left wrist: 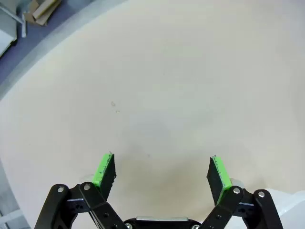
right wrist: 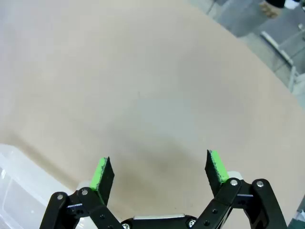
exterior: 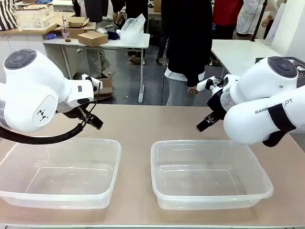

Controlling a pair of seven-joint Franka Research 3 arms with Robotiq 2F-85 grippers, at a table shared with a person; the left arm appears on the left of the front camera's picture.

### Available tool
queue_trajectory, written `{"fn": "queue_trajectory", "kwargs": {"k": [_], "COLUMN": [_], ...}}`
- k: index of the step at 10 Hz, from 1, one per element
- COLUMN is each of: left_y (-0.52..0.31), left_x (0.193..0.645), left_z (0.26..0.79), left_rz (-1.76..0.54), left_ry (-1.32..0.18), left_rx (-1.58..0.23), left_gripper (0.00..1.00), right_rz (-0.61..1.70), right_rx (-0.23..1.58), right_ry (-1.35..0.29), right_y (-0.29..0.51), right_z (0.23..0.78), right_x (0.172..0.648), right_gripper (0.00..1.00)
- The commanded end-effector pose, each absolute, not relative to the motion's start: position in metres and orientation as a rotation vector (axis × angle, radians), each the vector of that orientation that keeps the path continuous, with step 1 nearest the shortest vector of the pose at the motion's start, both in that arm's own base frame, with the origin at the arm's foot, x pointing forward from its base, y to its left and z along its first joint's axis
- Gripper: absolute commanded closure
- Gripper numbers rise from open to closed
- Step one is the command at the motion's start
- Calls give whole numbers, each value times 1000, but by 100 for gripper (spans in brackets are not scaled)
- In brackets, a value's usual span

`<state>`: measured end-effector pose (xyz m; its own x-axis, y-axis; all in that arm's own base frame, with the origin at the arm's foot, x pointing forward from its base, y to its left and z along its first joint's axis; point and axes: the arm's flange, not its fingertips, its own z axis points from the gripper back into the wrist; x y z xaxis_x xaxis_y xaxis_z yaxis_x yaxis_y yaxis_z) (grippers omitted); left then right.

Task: Sort the waste into each basket.
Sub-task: Pick up the Organizing box on the left side of the table and lift it.

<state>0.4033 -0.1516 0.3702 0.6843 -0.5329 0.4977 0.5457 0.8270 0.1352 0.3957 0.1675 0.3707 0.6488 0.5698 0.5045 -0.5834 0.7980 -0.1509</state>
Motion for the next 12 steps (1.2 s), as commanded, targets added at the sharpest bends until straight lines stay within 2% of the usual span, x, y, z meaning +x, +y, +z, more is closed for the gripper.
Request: {"fn": "queue_trajectory", "kwargs": {"k": [1,11,12], "left_y": [-152,-152,-152], "left_x": [403,403,403], "left_z": [370,370,370], "left_rz": [-605,-605,-604], "left_ry": [-550,-550,-550], "left_rx": [-25,-25,-25], "left_gripper": [0,0,0], "right_rz": [655,656,666], "right_rx": [26,25,18], "right_ry": [-565,-564,-503], "right_y": [167,168,161], "right_z": [371,371,397], "right_x": [396,396,385], "right_gripper": [0,0,0]}}
